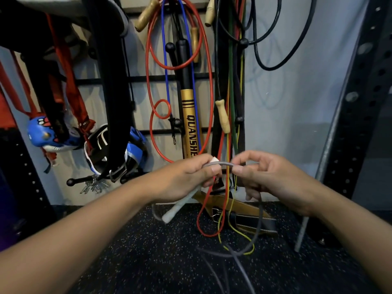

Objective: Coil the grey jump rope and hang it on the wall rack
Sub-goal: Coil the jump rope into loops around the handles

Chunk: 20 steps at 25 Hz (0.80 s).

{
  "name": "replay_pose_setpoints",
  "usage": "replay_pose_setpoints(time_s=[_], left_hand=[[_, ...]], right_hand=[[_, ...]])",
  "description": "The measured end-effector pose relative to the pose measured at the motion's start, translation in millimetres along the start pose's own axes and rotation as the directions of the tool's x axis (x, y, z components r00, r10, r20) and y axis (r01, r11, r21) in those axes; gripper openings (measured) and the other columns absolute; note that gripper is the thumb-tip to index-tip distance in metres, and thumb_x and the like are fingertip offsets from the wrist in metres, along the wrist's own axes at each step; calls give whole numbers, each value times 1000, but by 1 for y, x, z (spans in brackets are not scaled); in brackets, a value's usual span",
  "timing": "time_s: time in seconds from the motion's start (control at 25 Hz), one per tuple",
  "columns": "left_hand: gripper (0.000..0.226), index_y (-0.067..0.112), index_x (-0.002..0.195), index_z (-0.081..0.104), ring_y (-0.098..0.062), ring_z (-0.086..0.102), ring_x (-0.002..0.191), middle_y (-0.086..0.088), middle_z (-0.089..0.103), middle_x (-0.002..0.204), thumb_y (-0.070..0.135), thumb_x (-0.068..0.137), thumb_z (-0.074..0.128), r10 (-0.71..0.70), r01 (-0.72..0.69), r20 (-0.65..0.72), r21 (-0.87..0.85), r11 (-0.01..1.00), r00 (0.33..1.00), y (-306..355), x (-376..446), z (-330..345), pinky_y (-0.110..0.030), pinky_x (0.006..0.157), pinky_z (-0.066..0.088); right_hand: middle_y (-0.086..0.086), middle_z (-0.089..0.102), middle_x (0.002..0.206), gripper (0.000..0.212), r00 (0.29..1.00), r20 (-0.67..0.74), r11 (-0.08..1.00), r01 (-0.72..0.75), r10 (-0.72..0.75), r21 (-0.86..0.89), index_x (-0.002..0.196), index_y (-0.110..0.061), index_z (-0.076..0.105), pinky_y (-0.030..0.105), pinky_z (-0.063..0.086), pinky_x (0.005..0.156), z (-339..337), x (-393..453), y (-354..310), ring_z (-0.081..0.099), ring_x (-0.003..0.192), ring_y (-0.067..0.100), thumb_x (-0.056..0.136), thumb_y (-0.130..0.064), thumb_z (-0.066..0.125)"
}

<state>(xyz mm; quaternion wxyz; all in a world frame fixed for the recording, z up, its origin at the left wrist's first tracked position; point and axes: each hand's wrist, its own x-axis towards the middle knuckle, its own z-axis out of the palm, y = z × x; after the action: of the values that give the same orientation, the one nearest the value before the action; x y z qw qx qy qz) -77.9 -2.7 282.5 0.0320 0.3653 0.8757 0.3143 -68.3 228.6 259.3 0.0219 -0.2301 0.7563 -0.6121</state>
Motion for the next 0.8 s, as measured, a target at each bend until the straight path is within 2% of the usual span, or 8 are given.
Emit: replay_pose_setpoints(time_s=[0.08, 0.16, 0.24, 0.32, 0.4, 0.52, 0.68, 0.8], left_hand=[[40, 13, 111, 61, -9, 51, 80, 8, 50, 79, 42, 109, 32, -22, 26, 95, -43, 999, 995, -4, -1, 1, -43, 93, 49], [46, 19, 114, 62, -9, 54, 82, 11, 50, 77, 50, 107, 29, -67, 76, 94, -98, 992, 993, -3, 1, 3, -36, 94, 50], [47, 24, 109, 62, -9, 51, 77, 9, 50, 76, 54, 106, 27, -113, 96, -78, -193, 976, 991, -2, 5, 1, -25, 79, 48], [45, 22, 104, 60, -9, 46, 65, 6, 50, 76, 54, 107, 27, -170, 53, -323, -341, 939, 931, -7, 10, -4, -21, 62, 42], [41, 17, 104, 56, -7, 38, 55, 6, 49, 75, 49, 108, 31, -216, -85, -445, -565, 821, 869, -12, 18, -7, -19, 51, 36], [39, 11, 107, 58, -6, 36, 52, 2, 51, 76, 44, 109, 37, -355, -253, -508, -786, 563, 785, -9, 28, -1, -25, 52, 31], [38, 14, 94, 58, -6, 40, 46, 0, 47, 72, 42, 109, 37, -463, -362, -612, -773, 521, 641, -5, 32, -4, -27, 54, 36], [32, 16, 99, 60, -8, 45, 58, -2, 55, 86, 38, 109, 40, -489, -387, -615, -780, 492, 618, -11, 27, -19, -25, 57, 43]], right_hand=[[4, 50, 55, 31, 992, -129, 1000, 18, -19, -6, 91, -7, 71, 43, 53, 59, 2, 0, 4, 44, 40, 16, 80, -34, 78], [1, 48, 52, 30, 972, -225, 997, 69, -72, -21, 89, -6, 72, 35, 49, 47, 3, 6, 3, 38, 36, 15, 85, -35, 76], [-2, 45, 50, 34, 974, -218, 998, 66, -66, -6, 86, -12, 72, 31, 47, 44, 4, 12, 1, 36, 37, 14, 90, -45, 69], [-1, 43, 53, 40, 984, -179, 1000, 14, -11, 15, 84, -17, 73, 34, 51, 48, 8, 17, 0, 39, 40, 15, 93, -54, 61], [-1, 44, 58, 42, 988, -155, 999, -21, 25, 29, 87, -18, 73, 37, 54, 51, 17, 20, 4, 41, 43, 14, 97, -54, 54], [0, 52, 67, 41, 990, -143, 1000, -16, 18, 10, 99, -19, 73, 33, 51, 47, 36, 27, 10, 43, 46, 12, 104, -48, 45], [9, 69, 79, 46, 992, -106, 996, -62, 69, 68, 103, -19, 74, 32, 48, 47, 53, 22, 13, 45, 48, 12, 99, -56, 47], [1, 61, 68, 33, 995, -97, 999, 2, 3, 48, 101, -17, 71, 30, 35, 42, 50, 23, 7, 36, 45, 12, 102, -44, 50]])
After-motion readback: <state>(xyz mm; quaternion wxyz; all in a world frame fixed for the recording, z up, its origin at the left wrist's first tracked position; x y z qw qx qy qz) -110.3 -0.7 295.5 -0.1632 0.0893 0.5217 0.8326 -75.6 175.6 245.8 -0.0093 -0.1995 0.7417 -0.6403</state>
